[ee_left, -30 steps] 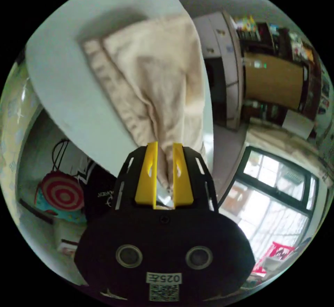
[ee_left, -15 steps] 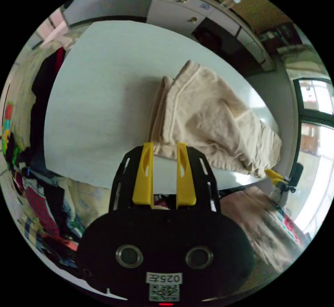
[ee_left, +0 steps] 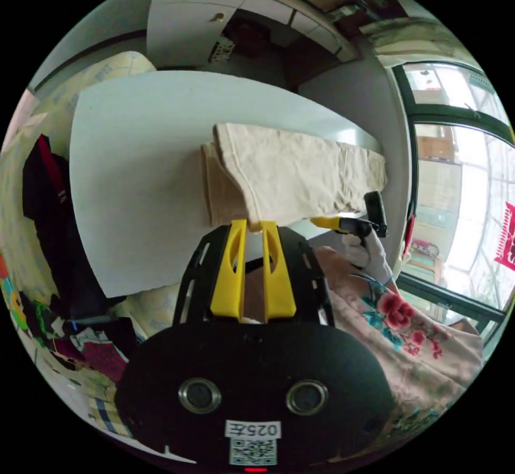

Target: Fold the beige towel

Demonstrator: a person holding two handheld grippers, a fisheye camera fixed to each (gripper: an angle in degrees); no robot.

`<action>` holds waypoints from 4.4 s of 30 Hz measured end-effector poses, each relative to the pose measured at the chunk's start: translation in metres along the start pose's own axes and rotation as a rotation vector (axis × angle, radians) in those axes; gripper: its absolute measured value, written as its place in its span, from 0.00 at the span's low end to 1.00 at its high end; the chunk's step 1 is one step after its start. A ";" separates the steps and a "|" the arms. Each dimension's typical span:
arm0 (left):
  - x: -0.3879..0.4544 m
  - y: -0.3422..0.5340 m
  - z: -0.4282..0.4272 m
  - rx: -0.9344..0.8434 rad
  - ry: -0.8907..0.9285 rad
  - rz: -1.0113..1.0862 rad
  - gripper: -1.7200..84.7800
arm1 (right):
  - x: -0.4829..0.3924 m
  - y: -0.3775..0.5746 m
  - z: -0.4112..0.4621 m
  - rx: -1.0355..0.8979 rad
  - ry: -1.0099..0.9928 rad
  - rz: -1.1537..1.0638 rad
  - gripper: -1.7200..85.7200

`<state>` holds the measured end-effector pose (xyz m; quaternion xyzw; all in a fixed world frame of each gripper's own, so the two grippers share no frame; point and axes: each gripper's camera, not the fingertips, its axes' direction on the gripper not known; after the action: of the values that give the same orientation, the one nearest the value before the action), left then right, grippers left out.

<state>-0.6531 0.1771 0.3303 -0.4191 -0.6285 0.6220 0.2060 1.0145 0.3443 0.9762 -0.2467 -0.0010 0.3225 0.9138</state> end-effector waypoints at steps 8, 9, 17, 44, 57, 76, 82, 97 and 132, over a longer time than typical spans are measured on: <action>-0.083 -0.026 0.101 -0.154 0.048 -0.063 0.04 | 0.033 0.005 0.002 0.147 0.070 0.054 0.16; -0.096 -0.020 0.098 -0.122 0.119 -0.095 0.06 | 0.025 -0.001 0.011 0.141 0.117 0.016 0.17; -0.128 0.035 0.073 0.069 0.271 -0.244 0.16 | -0.061 -0.090 0.141 -0.082 0.428 -0.294 0.21; -0.088 0.043 0.136 0.167 -0.065 -0.151 0.03 | -0.084 -0.212 0.404 -0.304 1.358 -0.214 0.08; -0.078 0.126 0.061 0.485 0.515 -0.100 0.01 | -0.175 -0.181 0.196 -0.211 0.285 -0.517 0.08; 0.278 -0.004 0.459 0.095 -0.043 0.430 0.04 | 0.032 -0.137 -0.226 0.054 0.566 -0.294 0.08; 0.305 -0.027 0.509 0.084 -0.046 0.420 0.02 | -0.019 -0.119 -0.236 0.107 0.748 -0.403 0.08; 0.132 0.009 0.488 0.173 -0.263 0.111 0.08 | -0.016 -0.094 -0.261 0.479 0.782 -0.104 0.13; -0.111 -0.024 0.493 -0.120 0.201 0.225 0.06 | -0.132 -0.132 0.110 0.240 0.929 0.126 0.04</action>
<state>-0.9818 -0.2072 0.3126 -0.5586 -0.5899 0.5572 0.1716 0.9700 0.2276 1.1534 -0.2571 0.4593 0.2308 0.8183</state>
